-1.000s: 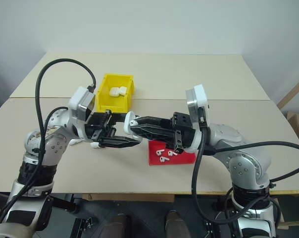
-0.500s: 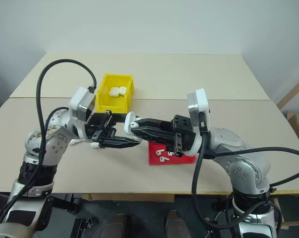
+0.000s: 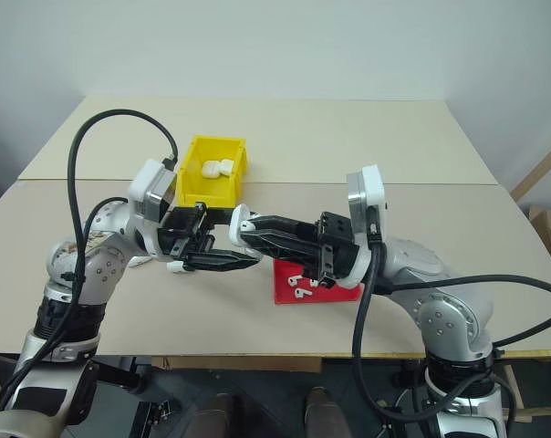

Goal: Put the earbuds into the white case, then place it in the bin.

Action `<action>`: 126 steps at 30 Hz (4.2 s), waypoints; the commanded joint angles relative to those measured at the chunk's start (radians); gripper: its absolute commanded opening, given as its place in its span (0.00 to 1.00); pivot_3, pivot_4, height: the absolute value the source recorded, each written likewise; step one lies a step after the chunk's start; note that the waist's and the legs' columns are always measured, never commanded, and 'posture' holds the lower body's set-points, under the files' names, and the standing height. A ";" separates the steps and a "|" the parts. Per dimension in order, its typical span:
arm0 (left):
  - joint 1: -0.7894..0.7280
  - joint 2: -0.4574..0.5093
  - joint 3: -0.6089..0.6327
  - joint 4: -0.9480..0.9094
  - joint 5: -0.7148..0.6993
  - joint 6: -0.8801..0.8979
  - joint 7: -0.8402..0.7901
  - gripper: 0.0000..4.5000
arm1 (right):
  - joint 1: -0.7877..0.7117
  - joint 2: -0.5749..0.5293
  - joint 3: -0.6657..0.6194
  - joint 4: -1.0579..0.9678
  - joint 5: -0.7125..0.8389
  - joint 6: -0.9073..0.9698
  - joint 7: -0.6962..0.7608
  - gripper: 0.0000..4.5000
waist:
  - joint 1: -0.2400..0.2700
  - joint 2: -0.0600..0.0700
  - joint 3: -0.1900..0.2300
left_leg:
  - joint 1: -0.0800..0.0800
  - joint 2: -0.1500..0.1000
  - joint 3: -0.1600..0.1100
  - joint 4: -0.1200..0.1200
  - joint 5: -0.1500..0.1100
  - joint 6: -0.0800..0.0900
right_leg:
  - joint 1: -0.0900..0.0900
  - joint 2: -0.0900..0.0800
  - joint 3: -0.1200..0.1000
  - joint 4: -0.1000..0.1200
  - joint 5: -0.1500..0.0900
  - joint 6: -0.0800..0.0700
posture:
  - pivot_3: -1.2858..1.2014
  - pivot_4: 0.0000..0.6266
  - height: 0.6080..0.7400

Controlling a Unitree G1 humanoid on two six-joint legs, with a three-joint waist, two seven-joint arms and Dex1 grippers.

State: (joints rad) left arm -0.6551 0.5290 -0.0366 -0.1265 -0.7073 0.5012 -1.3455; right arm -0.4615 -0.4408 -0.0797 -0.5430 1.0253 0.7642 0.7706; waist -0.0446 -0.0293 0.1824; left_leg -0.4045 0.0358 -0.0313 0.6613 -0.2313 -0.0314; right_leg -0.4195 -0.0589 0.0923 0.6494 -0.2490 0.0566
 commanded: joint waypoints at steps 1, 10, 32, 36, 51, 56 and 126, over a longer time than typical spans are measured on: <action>-0.018 0.001 0.022 -0.015 -0.016 -0.016 -0.002 0.61 | 0.012 0.003 0.008 -0.039 0.012 -0.027 -0.010 0.14 | 0.000 0.000 0.000 | 0.000 0.000 0.000 0.000 0.000 0.000 | 0.000 0.000 0.000 0.000 0.000 0.000 | 0.52 0.24 1.00; -0.023 0.000 0.021 -0.006 -0.012 -0.021 -0.006 0.61 | 0.030 -0.018 0.021 -0.047 0.011 -0.034 -0.009 0.43 | 0.000 0.000 0.000 | 0.000 0.000 0.000 0.000 0.000 0.000 | 0.000 0.000 0.000 0.000 0.000 0.000 | 0.52 0.24 1.00; -0.030 0.000 0.018 0.015 0.001 -0.036 -0.015 0.61 | 0.014 -0.086 -0.003 -0.053 0.083 -0.028 0.000 1.00 | 0.000 0.000 0.000 | 0.000 0.000 0.000 0.000 0.000 0.000 | 0.000 0.000 0.000 0.000 0.000 0.000 | 0.52 0.24 1.00; -0.036 -0.006 0.014 0.025 0.002 -0.047 -0.024 0.61 | 0.003 -0.124 -0.014 -0.042 0.099 -0.023 -0.003 1.00 | 0.000 0.000 0.000 | 0.000 0.000 0.000 0.000 0.000 0.000 | 0.000 0.000 0.000 0.000 0.000 0.000 | 0.52 0.24 1.00; -0.050 -0.019 0.009 0.066 0.019 -0.081 -0.055 0.61 | -0.007 -0.326 -0.113 -0.002 0.143 0.002 0.066 1.00 | 0.002 0.000 0.000 | 0.000 0.000 0.000 0.000 0.000 0.000 | 0.001 0.000 0.000 0.000 0.000 0.000 | 0.52 0.24 1.00; -0.063 -0.018 0.001 0.099 0.030 -0.091 -0.075 0.61 | -0.072 -0.420 -0.103 0.061 0.085 0.007 0.114 0.64 | 0.002 0.000 0.000 | 0.000 0.000 0.000 0.000 0.000 0.000 | 0.001 0.000 0.000 0.000 0.000 0.000 | 0.52 0.24 1.00; -0.131 -0.063 -0.038 0.246 0.117 -0.149 -0.187 0.61 | -0.988 -0.186 0.524 0.656 -0.744 -0.500 0.782 0.01 | 0.000 0.002 0.000 | -0.002 0.000 0.000 0.001 0.000 0.001 | -0.002 0.000 -0.001 0.000 0.000 0.000 | 0.52 0.24 1.00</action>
State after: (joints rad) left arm -0.7735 0.4673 -0.0899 0.1414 -0.5829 0.3714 -1.5324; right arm -1.4011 -0.6384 0.4598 0.0873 0.3140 0.3323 1.5118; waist -0.0443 -0.0276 0.1820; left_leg -0.4060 0.0361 -0.0308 0.6622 -0.2310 -0.0307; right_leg -0.4216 -0.0590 0.0913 0.6502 -0.2487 0.0564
